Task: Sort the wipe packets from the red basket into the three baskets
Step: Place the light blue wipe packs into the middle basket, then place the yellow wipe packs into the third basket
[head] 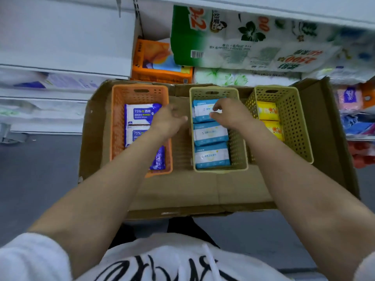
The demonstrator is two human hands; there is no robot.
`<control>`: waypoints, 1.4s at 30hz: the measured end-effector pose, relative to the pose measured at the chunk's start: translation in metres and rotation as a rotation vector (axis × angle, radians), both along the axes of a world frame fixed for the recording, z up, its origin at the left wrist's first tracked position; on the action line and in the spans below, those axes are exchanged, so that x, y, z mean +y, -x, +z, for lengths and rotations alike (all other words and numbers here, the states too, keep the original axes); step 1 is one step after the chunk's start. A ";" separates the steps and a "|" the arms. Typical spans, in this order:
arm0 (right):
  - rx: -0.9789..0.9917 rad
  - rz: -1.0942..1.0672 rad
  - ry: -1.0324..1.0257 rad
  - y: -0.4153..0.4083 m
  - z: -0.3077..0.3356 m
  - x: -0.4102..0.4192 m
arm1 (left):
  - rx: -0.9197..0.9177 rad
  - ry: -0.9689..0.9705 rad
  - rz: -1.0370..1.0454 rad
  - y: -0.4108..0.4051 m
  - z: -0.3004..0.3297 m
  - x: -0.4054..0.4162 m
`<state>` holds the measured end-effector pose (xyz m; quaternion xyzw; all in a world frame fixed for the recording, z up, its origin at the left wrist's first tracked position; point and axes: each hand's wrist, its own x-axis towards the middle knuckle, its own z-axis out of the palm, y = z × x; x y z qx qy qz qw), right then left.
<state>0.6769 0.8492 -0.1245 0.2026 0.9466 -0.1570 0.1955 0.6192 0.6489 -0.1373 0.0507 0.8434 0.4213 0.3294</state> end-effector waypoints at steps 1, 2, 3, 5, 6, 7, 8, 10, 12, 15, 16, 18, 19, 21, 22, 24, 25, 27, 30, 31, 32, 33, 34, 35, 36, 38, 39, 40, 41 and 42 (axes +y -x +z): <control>0.040 0.011 -0.022 0.002 0.018 -0.009 | 0.058 0.006 -0.049 0.005 0.013 -0.015; 0.082 0.017 -0.048 0.004 0.034 -0.021 | 0.130 0.013 -0.101 0.011 0.026 -0.032; 0.125 0.015 -0.073 0.005 0.050 -0.035 | 0.198 0.033 -0.150 0.017 0.040 -0.052; 0.215 0.009 -0.113 0.008 0.077 -0.073 | 0.338 0.070 -0.235 0.029 0.063 -0.102; 0.257 0.014 -0.127 0.009 0.088 -0.096 | 0.408 0.084 -0.267 0.035 0.072 -0.130; 0.294 0.025 -0.137 0.010 0.097 -0.121 | 0.478 0.099 -0.296 0.040 0.080 -0.160; 0.332 0.037 -0.140 0.010 0.103 -0.148 | 0.541 0.115 -0.322 0.046 0.085 -0.191; 0.416 0.040 -0.124 0.011 0.109 -0.203 | 0.631 0.157 -0.335 0.058 0.095 -0.253; 0.512 0.025 -0.086 0.015 0.109 -0.258 | 0.685 0.208 -0.313 0.073 0.103 -0.314; 0.612 -0.005 -0.030 0.035 0.108 -0.332 | 0.767 0.238 -0.287 0.100 0.118 -0.392; 0.627 -0.017 -0.016 0.045 0.108 -0.353 | 0.780 0.240 -0.279 0.109 0.123 -0.413; 0.624 -0.022 0.003 0.068 0.112 -0.391 | 0.797 0.233 -0.250 0.128 0.133 -0.447; 0.623 -0.018 0.008 0.080 0.114 -0.406 | 0.803 0.225 -0.238 0.138 0.136 -0.459; 0.629 -0.009 0.019 0.107 0.120 -0.430 | 0.811 0.212 -0.221 0.161 0.139 -0.478; 0.636 0.002 0.028 0.122 0.123 -0.439 | 0.817 0.206 -0.211 0.174 0.139 -0.486; 0.650 0.029 0.043 0.157 0.127 -0.457 | 0.842 0.196 -0.187 0.205 0.139 -0.502; 0.658 0.046 0.044 0.176 0.129 -0.464 | 0.857 0.196 -0.179 0.221 0.139 -0.509; 0.684 0.073 0.046 0.218 0.133 -0.478 | 0.892 0.219 -0.166 0.255 0.140 -0.523; 0.754 0.096 0.078 0.288 0.144 -0.498 | 0.962 0.249 -0.103 0.316 0.146 -0.542; 0.780 0.109 0.093 0.313 0.149 -0.503 | 0.970 0.251 -0.073 0.339 0.148 -0.547; 0.796 0.125 0.107 0.338 0.153 -0.508 | 0.966 0.250 -0.046 0.362 0.151 -0.551; 0.796 0.138 0.120 0.361 0.156 -0.512 | 0.956 0.244 -0.024 0.383 0.153 -0.554; 0.782 0.152 0.128 0.386 0.157 -0.516 | 0.940 0.239 -0.010 0.404 0.154 -0.557; 0.757 0.169 0.133 0.411 0.157 -0.519 | 0.917 0.233 0.003 0.425 0.155 -0.560; 0.725 0.191 0.135 0.434 0.157 -0.522 | 0.887 0.234 0.014 0.445 0.155 -0.562; 0.659 0.249 0.133 0.477 0.152 -0.528 | 0.828 0.255 0.034 0.480 0.152 -0.568; 0.619 0.272 0.135 0.496 0.149 -0.532 | 0.794 0.259 0.047 0.494 0.150 -0.571; 0.569 0.286 0.143 0.513 0.145 -0.536 | 0.756 0.261 0.060 0.506 0.148 -0.575; 0.514 0.294 0.155 0.527 0.141 -0.541 | 0.716 0.263 0.068 0.514 0.147 -0.577; 0.448 0.304 0.170 0.542 0.138 -0.547 | 0.671 0.271 0.069 0.523 0.146 -0.581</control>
